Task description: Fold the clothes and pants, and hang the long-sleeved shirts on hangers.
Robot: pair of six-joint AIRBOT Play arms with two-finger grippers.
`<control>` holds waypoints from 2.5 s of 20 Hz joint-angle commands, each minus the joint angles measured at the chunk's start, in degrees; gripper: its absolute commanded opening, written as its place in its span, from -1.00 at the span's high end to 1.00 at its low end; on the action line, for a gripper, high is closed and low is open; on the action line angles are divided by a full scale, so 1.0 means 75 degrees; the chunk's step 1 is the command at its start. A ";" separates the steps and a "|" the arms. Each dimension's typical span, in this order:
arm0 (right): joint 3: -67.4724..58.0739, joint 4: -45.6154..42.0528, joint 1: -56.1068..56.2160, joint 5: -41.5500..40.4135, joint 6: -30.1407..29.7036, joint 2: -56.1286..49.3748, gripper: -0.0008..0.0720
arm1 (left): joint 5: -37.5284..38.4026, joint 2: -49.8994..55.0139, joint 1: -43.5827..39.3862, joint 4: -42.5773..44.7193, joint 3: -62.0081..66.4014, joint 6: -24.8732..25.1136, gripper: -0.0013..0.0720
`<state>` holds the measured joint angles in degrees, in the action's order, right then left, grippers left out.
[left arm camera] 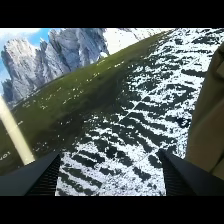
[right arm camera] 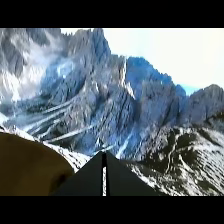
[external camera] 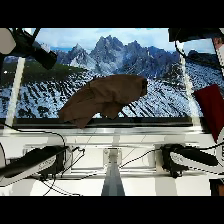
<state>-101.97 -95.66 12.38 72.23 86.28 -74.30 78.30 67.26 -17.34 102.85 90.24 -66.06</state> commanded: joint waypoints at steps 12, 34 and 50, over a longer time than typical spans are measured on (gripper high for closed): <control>0.5106 0.2340 0.0006 0.0087 -0.2317 -0.0160 0.93 | 0.0000 0.0271 0.0000 -0.0466 0.0000 0.0000 -0.93; 0.6779 0.7941 0.0603 -0.0574 -0.0938 -0.1437 -0.24 | 0.0055 0.0376 -0.0006 -0.0641 0.0000 -0.0006 -0.93; 0.6779 0.7892 0.0644 -0.3340 0.1585 -0.1425 -0.20 | 0.0041 0.0440 -0.0006 -0.0944 0.0000 -0.0851 -0.93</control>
<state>-51.13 -36.49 17.23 49.56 93.47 -84.99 78.72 70.26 -17.39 95.83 90.21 -68.03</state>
